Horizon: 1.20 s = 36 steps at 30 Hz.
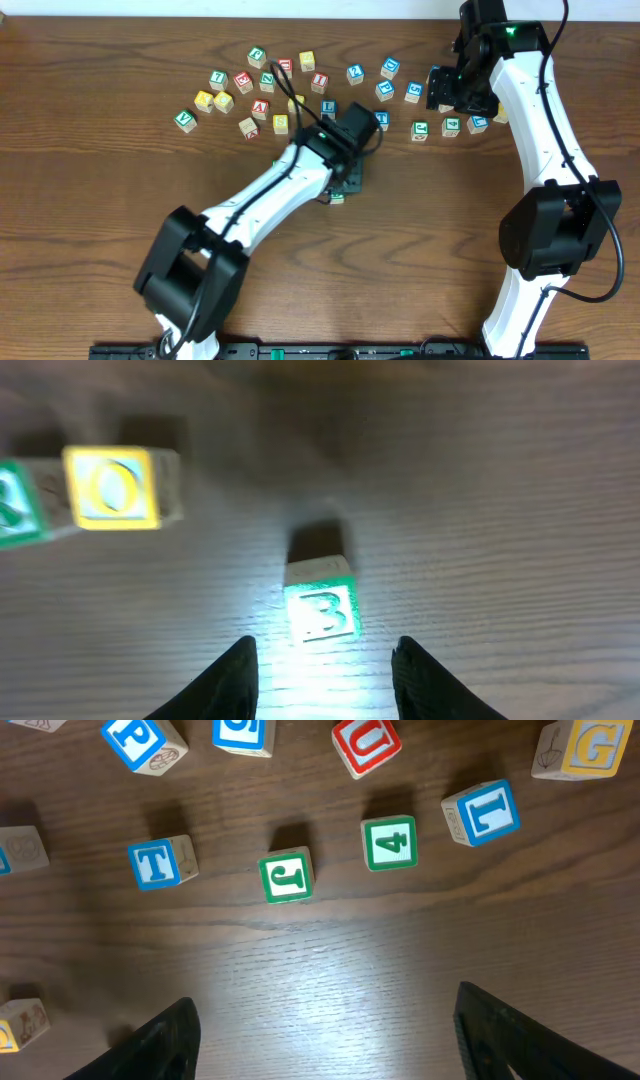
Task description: Spell out ROBOT
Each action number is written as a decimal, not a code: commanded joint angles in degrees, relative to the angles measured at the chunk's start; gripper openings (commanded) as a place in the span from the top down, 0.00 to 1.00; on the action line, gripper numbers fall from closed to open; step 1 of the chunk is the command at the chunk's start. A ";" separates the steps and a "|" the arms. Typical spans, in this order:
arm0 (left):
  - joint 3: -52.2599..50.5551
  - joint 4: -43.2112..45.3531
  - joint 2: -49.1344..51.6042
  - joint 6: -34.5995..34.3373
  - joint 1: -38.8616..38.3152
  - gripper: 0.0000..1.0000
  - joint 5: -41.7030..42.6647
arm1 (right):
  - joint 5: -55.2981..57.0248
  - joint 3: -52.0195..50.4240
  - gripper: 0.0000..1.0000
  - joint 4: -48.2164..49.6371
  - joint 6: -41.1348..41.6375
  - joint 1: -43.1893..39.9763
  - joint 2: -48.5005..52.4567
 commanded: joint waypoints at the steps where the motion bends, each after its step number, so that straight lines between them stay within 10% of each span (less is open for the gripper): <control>1: 0.52 -0.37 2.40 -3.43 0.85 0.56 -0.31 | 0.31 0.87 0.23 0.09 -1.33 0.44 -0.87; 36: 0.52 2.21 6.82 -2.36 2.19 0.66 1.01 | 1.46 0.85 0.22 0.09 -1.33 0.44 -0.87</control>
